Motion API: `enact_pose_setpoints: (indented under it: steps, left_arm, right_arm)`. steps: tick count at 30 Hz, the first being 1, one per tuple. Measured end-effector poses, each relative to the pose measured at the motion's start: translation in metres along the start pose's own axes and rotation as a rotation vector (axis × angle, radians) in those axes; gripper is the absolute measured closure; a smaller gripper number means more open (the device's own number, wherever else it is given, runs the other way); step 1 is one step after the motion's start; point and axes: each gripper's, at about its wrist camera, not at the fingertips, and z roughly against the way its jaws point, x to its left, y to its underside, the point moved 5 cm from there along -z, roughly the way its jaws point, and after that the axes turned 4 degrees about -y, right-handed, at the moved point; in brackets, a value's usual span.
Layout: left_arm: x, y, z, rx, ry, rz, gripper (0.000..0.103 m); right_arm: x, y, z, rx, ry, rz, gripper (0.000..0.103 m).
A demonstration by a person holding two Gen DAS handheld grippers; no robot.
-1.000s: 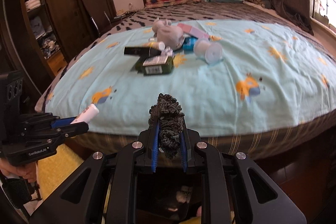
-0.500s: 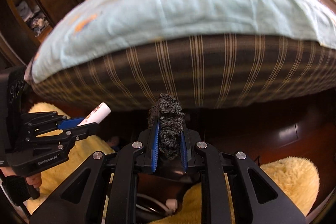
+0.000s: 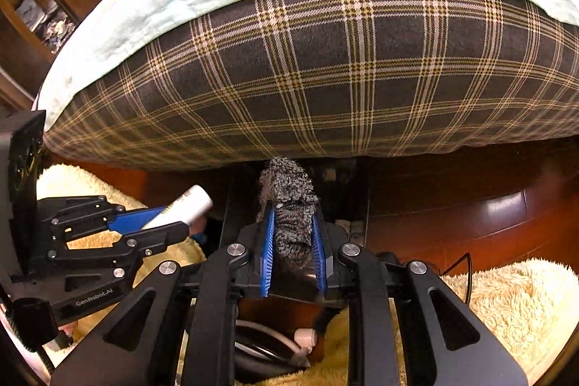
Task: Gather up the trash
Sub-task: 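Carry both items down to the bin and open both tools, then grasp the green bottle with the left tool while the right tool grasps the white spool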
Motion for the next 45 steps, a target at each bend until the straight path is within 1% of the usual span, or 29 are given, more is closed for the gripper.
enact_pose_setpoints:
  steps: [1, 2, 3, 5, 7, 10, 12, 15, 17, 20, 23, 26, 28, 29, 30, 32, 34, 35, 36, 37, 40, 43, 45]
  left_arm:
    - [0.001, 0.000, 0.000, -0.001, 0.002, -0.001, 0.075]
    - [0.001, -0.001, 0.000, -0.003, 0.002, -0.002, 0.070]
    - [-0.001, -0.003, -0.001, -0.005, 0.001, -0.004, 0.069]
    - [-0.002, -0.004, 0.000, -0.006, -0.001, -0.005, 0.066]
    - [-0.002, -0.006, 0.001, -0.008, -0.007, -0.002, 0.065]
    - [0.001, -0.012, 0.006, -0.016, -0.022, 0.003, 0.059]
    - [0.004, -0.013, 0.013, -0.029, -0.034, 0.002, 0.055]
    - [0.005, -0.018, 0.029, -0.068, -0.055, -0.003, 0.049]
    - [0.006, -0.023, 0.044, -0.105, -0.064, -0.008, 0.046]
    - [0.009, -0.035, 0.066, -0.163, -0.081, -0.015, 0.039]
    - [0.016, -0.050, 0.089, -0.227, -0.115, -0.016, 0.037]
    - [0.024, -0.068, 0.105, -0.272, -0.131, -0.004, 0.033]
    - [0.025, -0.077, 0.111, -0.291, -0.140, 0.006, 0.032]
    - [0.027, -0.085, 0.114, -0.304, -0.146, 0.012, 0.032]
    - [0.029, -0.091, 0.116, -0.311, -0.147, 0.014, 0.031]
    - [0.030, -0.105, 0.115, -0.319, -0.146, 0.019, 0.023]
    - [0.029, -0.114, 0.112, -0.318, -0.143, 0.025, 0.019]
    - [0.028, -0.123, 0.109, -0.315, -0.139, 0.030, 0.018]
    - [0.031, -0.127, 0.108, -0.315, -0.137, 0.034, 0.014]
    - [0.029, -0.135, 0.107, -0.320, -0.135, 0.035, 0.011]
    - [0.026, -0.151, 0.102, -0.330, -0.138, 0.036, 0.009]
    - [0.025, -0.175, 0.095, -0.331, -0.134, 0.062, 0.008]
    - [0.023, -0.186, 0.090, -0.327, -0.126, 0.072, 0.008]
  right_arm:
    - [-0.001, -0.007, 0.000, 0.003, -0.002, -0.004, 0.081]
    - [-0.004, -0.012, 0.000, 0.004, -0.005, -0.008, 0.075]
    - [-0.005, -0.013, 0.001, 0.001, -0.007, -0.011, 0.066]
    - [-0.005, -0.017, 0.003, -0.006, -0.007, -0.014, 0.056]
    - [-0.011, -0.022, 0.009, -0.014, -0.002, -0.020, 0.055]
    - [-0.020, -0.028, 0.019, -0.032, 0.010, -0.031, 0.052]
    - [-0.023, -0.032, 0.027, -0.056, 0.023, -0.039, 0.043]
    - [-0.032, -0.045, 0.047, -0.100, 0.031, -0.051, 0.034]
    - [-0.037, -0.058, 0.066, -0.147, 0.038, -0.050, 0.030]
    - [-0.038, -0.075, 0.087, -0.209, 0.057, -0.028, 0.030]
    - [-0.038, -0.096, 0.105, -0.265, 0.082, -0.001, 0.030]
    - [-0.041, -0.119, 0.117, -0.312, 0.110, 0.025, 0.029]
    - [-0.033, -0.130, 0.115, -0.335, 0.132, 0.038, 0.027]
    - [-0.035, -0.137, 0.116, -0.344, 0.144, 0.041, 0.022]
    - [-0.038, -0.144, 0.116, -0.356, 0.156, 0.044, 0.018]
    - [-0.043, -0.161, 0.115, -0.368, 0.168, 0.045, 0.018]
    - [-0.048, -0.172, 0.108, -0.369, 0.173, 0.035, 0.018]
    - [-0.052, -0.176, 0.105, -0.369, 0.173, 0.030, 0.015]
    - [-0.055, -0.185, 0.103, -0.370, 0.175, 0.027, 0.009]
    - [-0.059, -0.189, 0.103, -0.373, 0.178, 0.028, 0.008]
    - [-0.061, -0.211, 0.096, -0.382, 0.185, 0.035, 0.008]
    - [-0.063, -0.230, 0.092, -0.391, 0.190, 0.049, 0.008]
    - [-0.062, -0.244, 0.087, -0.396, 0.192, 0.065, 0.008]
